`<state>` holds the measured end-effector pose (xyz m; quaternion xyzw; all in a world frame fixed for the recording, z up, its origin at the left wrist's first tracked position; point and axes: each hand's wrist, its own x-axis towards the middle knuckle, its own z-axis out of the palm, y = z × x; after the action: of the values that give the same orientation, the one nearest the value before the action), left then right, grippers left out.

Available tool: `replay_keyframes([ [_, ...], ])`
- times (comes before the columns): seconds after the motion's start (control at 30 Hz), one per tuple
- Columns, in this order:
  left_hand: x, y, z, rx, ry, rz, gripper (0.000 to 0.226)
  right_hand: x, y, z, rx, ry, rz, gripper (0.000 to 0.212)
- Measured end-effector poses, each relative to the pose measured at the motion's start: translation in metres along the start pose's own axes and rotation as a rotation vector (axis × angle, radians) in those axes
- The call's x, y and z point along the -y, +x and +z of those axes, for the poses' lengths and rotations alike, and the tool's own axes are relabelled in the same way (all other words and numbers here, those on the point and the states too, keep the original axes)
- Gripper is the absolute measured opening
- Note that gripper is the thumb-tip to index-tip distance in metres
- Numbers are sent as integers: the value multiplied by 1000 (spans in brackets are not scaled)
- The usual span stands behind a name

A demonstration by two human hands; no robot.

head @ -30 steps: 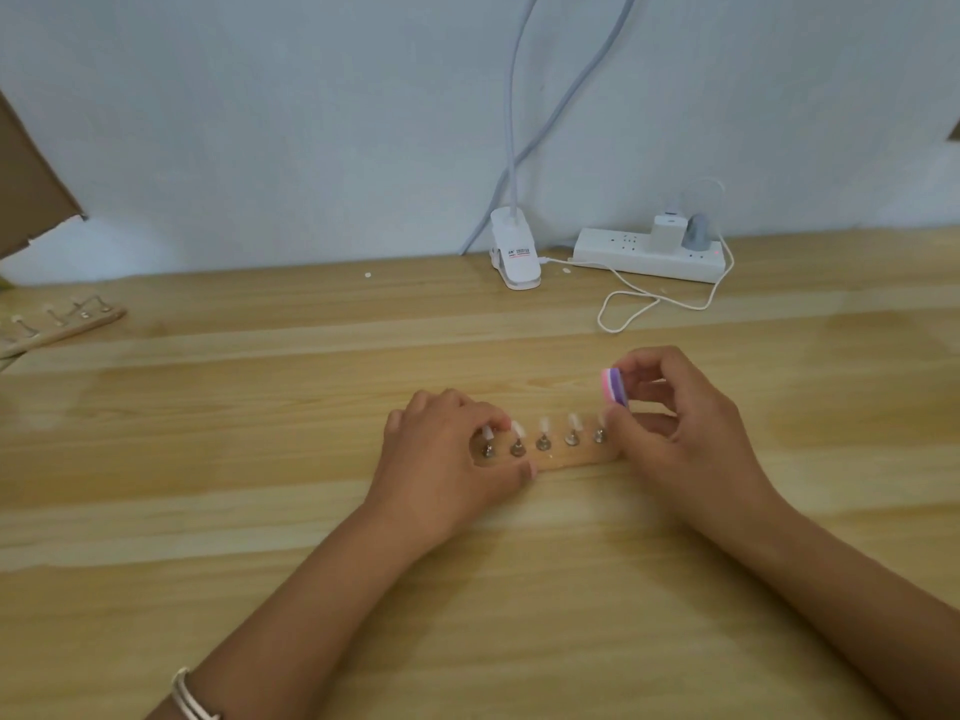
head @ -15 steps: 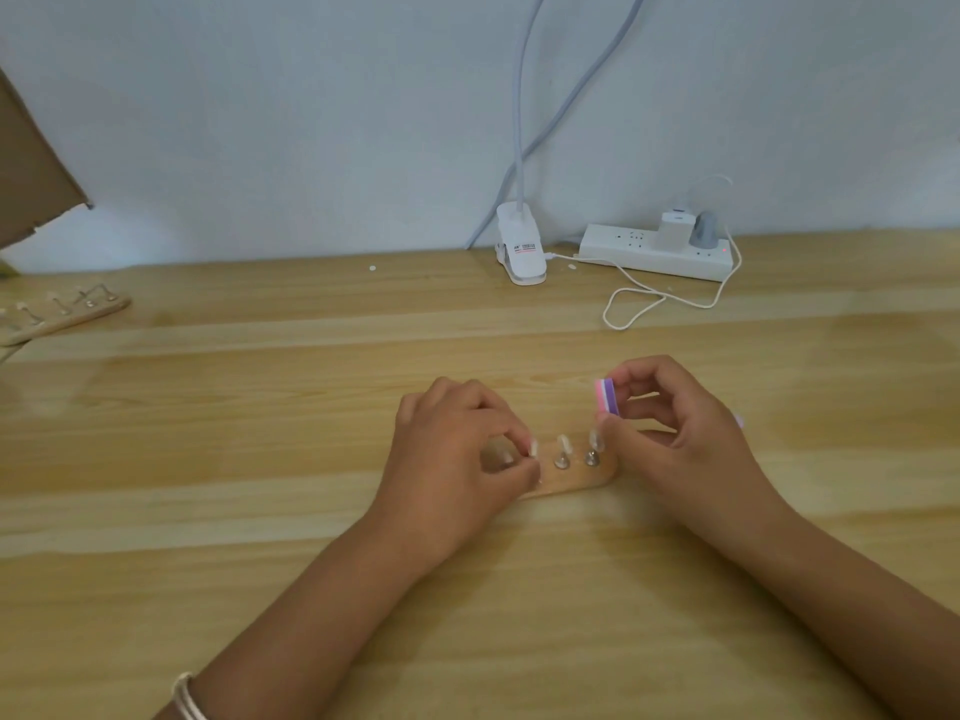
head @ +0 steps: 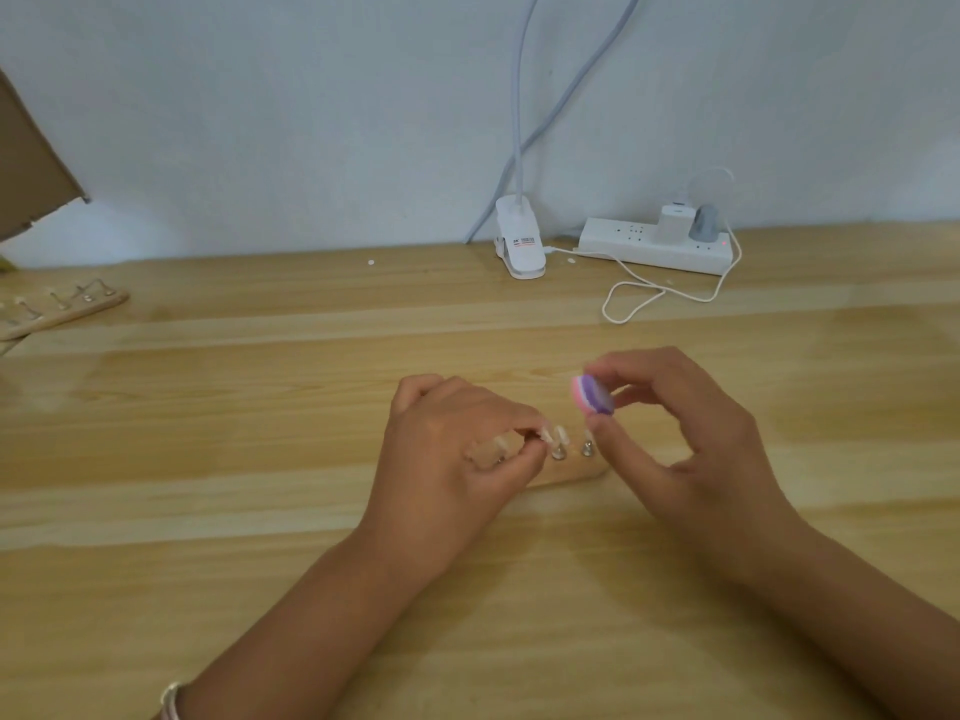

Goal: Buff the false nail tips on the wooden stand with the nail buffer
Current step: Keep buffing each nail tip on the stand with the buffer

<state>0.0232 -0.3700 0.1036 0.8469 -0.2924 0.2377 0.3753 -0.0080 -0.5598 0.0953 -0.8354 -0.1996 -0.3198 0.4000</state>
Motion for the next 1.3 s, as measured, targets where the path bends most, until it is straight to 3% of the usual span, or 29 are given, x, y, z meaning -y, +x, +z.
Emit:
replay_keyframes([
  [0.13,1,-1,-2,69,-55,-20,15,0,-4,7,68,-214,-259,23],
  [0.33,3,-1,-2,110,-72,-19,9,-3,-2,5,41,-282,-278,22],
  [0.47,5,-3,-2,127,-60,7,23,-1,-4,8,62,-263,-336,26],
  [0.57,4,-3,-2,114,-57,-10,12,-4,0,3,22,-336,-303,23],
  [0.73,5,-4,-2,98,-39,38,21,-2,-7,11,47,-221,-361,21],
  [0.9,5,-3,-1,96,-42,-7,12,-6,-1,3,4,-310,-327,22],
  [1.07,6,-5,-2,103,-69,14,27,-2,-8,10,49,-241,-404,25],
  [1.2,6,-4,-2,54,-126,-42,10,-19,2,-6,-4,-300,-220,32],
  [1.3,8,-3,0,50,-145,-58,10,-19,3,-8,-51,-209,-207,21],
])
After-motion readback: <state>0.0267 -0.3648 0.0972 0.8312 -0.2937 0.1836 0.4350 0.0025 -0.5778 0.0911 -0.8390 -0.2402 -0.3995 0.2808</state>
